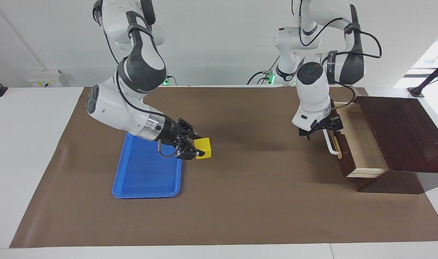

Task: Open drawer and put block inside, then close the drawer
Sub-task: 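Lift the block with the right gripper while the left gripper approaches it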

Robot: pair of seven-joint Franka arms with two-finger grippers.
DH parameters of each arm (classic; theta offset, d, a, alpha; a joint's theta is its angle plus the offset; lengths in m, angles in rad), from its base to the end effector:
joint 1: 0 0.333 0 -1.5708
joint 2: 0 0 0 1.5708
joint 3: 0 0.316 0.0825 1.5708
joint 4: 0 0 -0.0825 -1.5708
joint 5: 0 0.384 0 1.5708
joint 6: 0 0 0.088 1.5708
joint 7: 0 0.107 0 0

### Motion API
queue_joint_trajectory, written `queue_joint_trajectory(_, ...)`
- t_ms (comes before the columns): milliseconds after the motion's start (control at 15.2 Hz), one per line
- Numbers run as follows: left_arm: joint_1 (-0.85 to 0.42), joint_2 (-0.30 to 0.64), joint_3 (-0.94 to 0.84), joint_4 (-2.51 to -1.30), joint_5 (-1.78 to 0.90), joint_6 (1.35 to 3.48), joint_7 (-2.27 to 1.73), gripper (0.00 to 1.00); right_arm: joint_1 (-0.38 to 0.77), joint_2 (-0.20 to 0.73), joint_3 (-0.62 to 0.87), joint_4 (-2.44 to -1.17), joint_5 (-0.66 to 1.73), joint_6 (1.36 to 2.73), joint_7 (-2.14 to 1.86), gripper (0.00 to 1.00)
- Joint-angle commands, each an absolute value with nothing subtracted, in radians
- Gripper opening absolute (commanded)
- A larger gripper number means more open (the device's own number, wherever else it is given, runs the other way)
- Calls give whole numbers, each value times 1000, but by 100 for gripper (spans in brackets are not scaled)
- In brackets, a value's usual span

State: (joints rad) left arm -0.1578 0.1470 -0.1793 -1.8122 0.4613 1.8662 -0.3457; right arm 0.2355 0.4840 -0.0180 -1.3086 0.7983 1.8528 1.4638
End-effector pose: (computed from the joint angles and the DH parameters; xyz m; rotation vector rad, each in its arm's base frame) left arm 0.5742 -0.1604 0.4576 -2.7192 0.2003 -0.0754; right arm 0.6827 0.2112 0.4914 -1.8692 1.6614 0.6984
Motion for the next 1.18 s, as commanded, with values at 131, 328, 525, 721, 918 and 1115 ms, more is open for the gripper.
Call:
queue_joint_trajectory(131,-225,241,-163,-1577,348,1686,-415,100,264,468,-15,-1324,811,1870,1546,0)
queue_joint_trajectory(328,-248,264,-164,-1526,302,1661,-596,100,275,468,-15,-1324,813,1899,1574,0)
queue_joint_trajectory(525,-264,310,-164,-1435,171,1660,-939,100,278,468,-14,-1324,819,1904,1608,0)
queue_joint_trajectory(721,-274,334,-163,-1387,81,1661,-1214,100,311,468,-15,-1324,819,1916,1626,0)
queue_joint_trajectory(918,-311,373,-161,-1315,46,1692,-1611,100,314,468,-14,-1324,839,1928,1629,0)
queue_joint_trajectory(1115,-339,397,-161,-1259,43,1710,-1826,100,339,468,-14,-1324,845,1933,1629,0)
